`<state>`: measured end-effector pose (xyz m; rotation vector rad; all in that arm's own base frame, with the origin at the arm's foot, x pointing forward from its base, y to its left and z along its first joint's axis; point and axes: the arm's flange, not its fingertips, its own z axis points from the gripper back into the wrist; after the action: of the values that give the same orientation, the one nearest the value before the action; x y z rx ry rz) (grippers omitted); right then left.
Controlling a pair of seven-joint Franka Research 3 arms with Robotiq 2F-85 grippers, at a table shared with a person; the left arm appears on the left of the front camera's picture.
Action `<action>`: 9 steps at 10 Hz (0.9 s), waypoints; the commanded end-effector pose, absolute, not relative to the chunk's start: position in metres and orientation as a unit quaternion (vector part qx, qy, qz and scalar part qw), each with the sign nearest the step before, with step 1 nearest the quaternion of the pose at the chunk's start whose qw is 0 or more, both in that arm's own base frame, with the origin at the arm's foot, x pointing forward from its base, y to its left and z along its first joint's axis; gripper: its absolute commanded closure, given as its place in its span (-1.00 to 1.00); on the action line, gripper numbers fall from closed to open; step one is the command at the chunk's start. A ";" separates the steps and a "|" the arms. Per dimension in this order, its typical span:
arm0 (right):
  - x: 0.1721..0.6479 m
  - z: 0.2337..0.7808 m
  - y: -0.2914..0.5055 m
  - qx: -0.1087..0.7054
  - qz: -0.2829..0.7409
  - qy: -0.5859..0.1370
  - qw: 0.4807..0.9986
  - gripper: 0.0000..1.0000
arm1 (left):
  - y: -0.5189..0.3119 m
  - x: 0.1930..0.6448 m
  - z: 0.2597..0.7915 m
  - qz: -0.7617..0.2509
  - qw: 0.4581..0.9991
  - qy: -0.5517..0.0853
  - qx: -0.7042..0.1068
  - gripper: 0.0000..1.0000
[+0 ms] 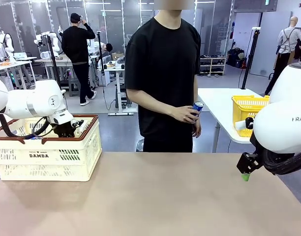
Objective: Place the drinks into the Shopping basket.
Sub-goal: Pick up one drink and place it into the Shopping basket.
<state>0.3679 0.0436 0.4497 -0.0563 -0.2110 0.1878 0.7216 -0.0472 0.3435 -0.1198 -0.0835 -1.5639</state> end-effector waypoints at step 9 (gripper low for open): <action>0.368 0.451 0.043 -0.029 0.096 -0.106 0.989 -1.00 | -0.067 0.698 0.413 -0.709 0.704 -0.043 0.001 -1.00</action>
<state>0.3679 0.0436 0.4496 -0.0563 -0.2108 0.1878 0.7157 -0.0614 0.3992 -0.0310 -0.1084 -1.5789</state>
